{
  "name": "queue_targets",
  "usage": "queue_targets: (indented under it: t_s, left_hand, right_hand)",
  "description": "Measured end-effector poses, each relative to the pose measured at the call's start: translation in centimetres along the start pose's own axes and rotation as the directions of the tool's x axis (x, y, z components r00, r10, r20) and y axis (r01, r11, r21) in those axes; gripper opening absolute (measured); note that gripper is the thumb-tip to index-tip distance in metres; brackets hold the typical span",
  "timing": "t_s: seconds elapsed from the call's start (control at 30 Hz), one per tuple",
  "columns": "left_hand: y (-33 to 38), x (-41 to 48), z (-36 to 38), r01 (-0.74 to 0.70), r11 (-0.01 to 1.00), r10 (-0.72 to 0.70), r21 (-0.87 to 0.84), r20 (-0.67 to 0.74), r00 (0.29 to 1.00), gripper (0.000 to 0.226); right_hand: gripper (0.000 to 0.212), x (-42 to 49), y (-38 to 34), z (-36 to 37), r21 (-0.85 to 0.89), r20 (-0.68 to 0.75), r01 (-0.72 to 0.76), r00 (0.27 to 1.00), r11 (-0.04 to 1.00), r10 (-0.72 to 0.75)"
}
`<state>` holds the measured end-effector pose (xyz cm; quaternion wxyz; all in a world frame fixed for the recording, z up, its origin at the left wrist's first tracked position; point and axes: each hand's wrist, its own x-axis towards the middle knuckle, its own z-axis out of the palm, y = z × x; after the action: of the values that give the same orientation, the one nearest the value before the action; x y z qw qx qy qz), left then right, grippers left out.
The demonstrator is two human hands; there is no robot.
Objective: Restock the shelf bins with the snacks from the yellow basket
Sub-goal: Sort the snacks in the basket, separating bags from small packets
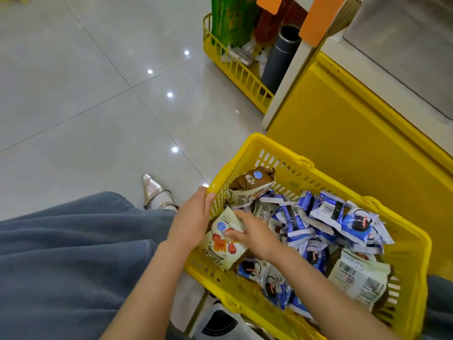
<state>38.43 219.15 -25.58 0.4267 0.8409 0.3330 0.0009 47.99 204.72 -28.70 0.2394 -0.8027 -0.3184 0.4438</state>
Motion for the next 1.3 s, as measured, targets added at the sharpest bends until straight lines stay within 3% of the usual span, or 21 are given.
queue_targets:
  t_s: [0.17, 0.23, 0.3, 0.37, 0.43, 0.53, 0.67, 0.77, 0.83, 0.9, 0.97, 1.0, 1.07, 1.13, 1.23, 1.3]
  left_hand:
    - [-0.3, 0.2, 0.4, -0.013, 0.999, 0.014, 0.036, -0.032, 0.999, 0.035]
    - [-0.3, 0.2, 0.3, -0.021, 0.999, 0.021, 0.035, -0.024, 0.999, 0.037]
    - [-0.3, 0.3, 0.3, -0.038, 0.999, 0.039, 0.032, -0.03, 0.999, 0.042]
    - [-0.3, 0.3, 0.3, -0.045, 0.999, 0.045, 0.021, -0.034, 0.998, 0.042]
    - [-0.4, 0.3, 0.3, -0.045, 0.999, 0.046, 0.007, -0.023, 0.999, 0.041]
    - [-0.4, 0.3, 0.4, -0.037, 0.999, 0.037, 0.005, -0.014, 0.999, 0.042]
    - [-0.4, 0.4, 0.3, -0.027, 1.0, 0.027, -0.001, -0.007, 1.0, 0.04]
    - [-0.3, 0.3, 0.2, -0.005, 0.999, 0.005, -0.033, 0.004, 1.0, 0.04]
    - [0.0, 0.2, 0.2, 0.02, 0.998, -0.022, -0.056, -0.03, 0.999, 0.038]
    - [0.9, 0.0, 0.2, -0.032, 0.999, 0.025, -0.026, -0.219, 0.975, 0.033]
    - [2.7, -0.4, 0.3, -0.14, 0.989, 0.114, -0.045, -0.359, 0.926, 0.029]
    - [3.6, -0.7, 0.5, -0.181, 0.976, 0.13, -0.119, -0.347, 0.929, 0.03]
    - [5.3, -1.4, 1.1, -0.114, 0.917, 0.052, -0.381, -0.17, 0.984, 0.039]
    - [6.3, -1.9, 1.6, 0.11, 0.79, -0.078, -0.603, 0.079, 0.994, 0.051]
    - [5.6, -1.5, 1.2, 0.339, 0.725, -0.252, -0.599, 0.228, 0.941, 0.06]
    - [4.7, -1.2, 0.8, 0.4, 0.733, -0.302, -0.55, 0.264, 0.916, 0.065]
  right_hand:
    - [0.058, 2.3, 0.0, 1.3, -0.247, -0.136, -0.12, 0.987, 0.961, 0.088]
    - [0.051, 2.1, -0.2, 0.6, -0.248, -0.272, -0.075, 0.962, 0.966, 0.005]
    - [0.046, 1.7, -0.4, -0.9, -0.266, -0.46, -0.001, 0.879, 0.964, -0.126]
    - [0.055, 2.1, -0.3, -3.0, -0.384, -0.538, 0.013, 0.81, 0.923, -0.235]
    - [0.07, 3.2, -0.2, -5.3, -0.495, -0.428, 0.017, 0.865, 0.868, -0.261]
    - [0.081, 5.2, -0.2, -7.4, -0.619, -0.195, -0.001, 0.969, 0.785, -0.153]
    - [0.074, 6.1, -0.5, -8.9, -0.866, -0.071, 0.016, 0.985, 0.501, -0.154]
    - [0.061, 4.9, -0.6, -9.9, -0.866, -0.126, 0.014, 0.961, 0.5, -0.246]
    - [0.057, 2.8, -0.8, -10.3, -0.777, -0.243, 0.004, 0.921, 0.629, -0.305]
    - [0.052, 0.0, -1.0, -10.3, -0.577, -0.416, 0.001, 0.86, 0.817, -0.295]
    - [0.048, -2.9, -1.4, -9.7, -0.246, -0.542, 0.016, 0.826, 0.969, -0.152]
    - [0.05, -4.0, -1.7, -9.1, -0.036, -0.563, 0.032, 0.825, 0.999, -0.047]
    - [0.05, -5.4, -1.9, -7.2, 0.409, -0.463, 0.026, 0.868, 0.912, 0.182]
    - [0.032, -6.1, -1.6, -4.6, 0.648, -0.298, -0.029, 0.91, 0.761, 0.289]
    - [0.024, -7.0, -1.3, -2.0, 0.731, -0.139, -0.109, 0.943, 0.674, 0.303]
    - [0.023, -7.6, -0.7, -1.6, 0.678, -0.093, -0.099, 0.971, 0.728, 0.219]
